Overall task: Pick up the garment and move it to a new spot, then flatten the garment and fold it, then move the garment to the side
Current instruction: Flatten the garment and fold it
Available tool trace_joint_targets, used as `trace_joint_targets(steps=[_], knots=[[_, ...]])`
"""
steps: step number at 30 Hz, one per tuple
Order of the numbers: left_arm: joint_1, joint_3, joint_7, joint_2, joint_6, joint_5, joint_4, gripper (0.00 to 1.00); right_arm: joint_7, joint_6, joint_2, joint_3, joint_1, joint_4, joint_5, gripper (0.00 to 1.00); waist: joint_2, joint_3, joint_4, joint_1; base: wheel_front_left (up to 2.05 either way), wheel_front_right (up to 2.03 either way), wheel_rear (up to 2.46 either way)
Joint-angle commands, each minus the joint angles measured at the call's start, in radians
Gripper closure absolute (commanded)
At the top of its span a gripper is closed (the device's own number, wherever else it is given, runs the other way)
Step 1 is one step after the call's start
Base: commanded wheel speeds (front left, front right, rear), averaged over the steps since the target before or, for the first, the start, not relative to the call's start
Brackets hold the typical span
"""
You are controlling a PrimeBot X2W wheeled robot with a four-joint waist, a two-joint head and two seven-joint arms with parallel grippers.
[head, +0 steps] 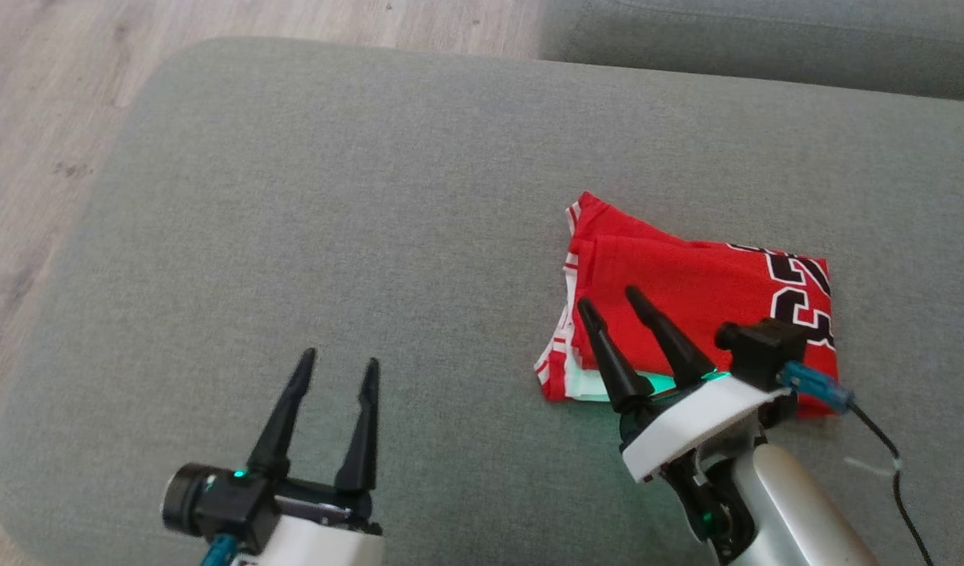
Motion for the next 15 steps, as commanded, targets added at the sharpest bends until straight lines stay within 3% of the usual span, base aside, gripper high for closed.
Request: trace_joint_targets(steps=[1, 8, 15], knots=[[-0.023, 0.045, -0.008, -0.005, 0.015, -0.003, -0.032, 0.00, -0.067, -0.001, 0.010, 0.029, -0.020, -0.036, 0.002, 0.00, 0.0000, -0.003, -0.005, 0.0000, 0.00, 0.00, 0.00], [0.007, 0.082, -0.008, -0.006, 0.039, -0.026, -0.047, 0.00, -0.257, -0.001, -0.018, -0.067, 0.024, -0.034, -0.025, 0.00, 0.0000, -0.028, -0.083, 0.0000, 0.00, 0.00, 0.00], [0.025, 0.085, -0.008, -0.007, 0.055, -0.034, -0.040, 0.00, -0.292, -0.001, -0.093, -0.210, 0.110, -0.068, -0.132, 0.00, 0.0000, -0.065, -0.129, 0.0000, 0.00, 0.00, 0.00]])
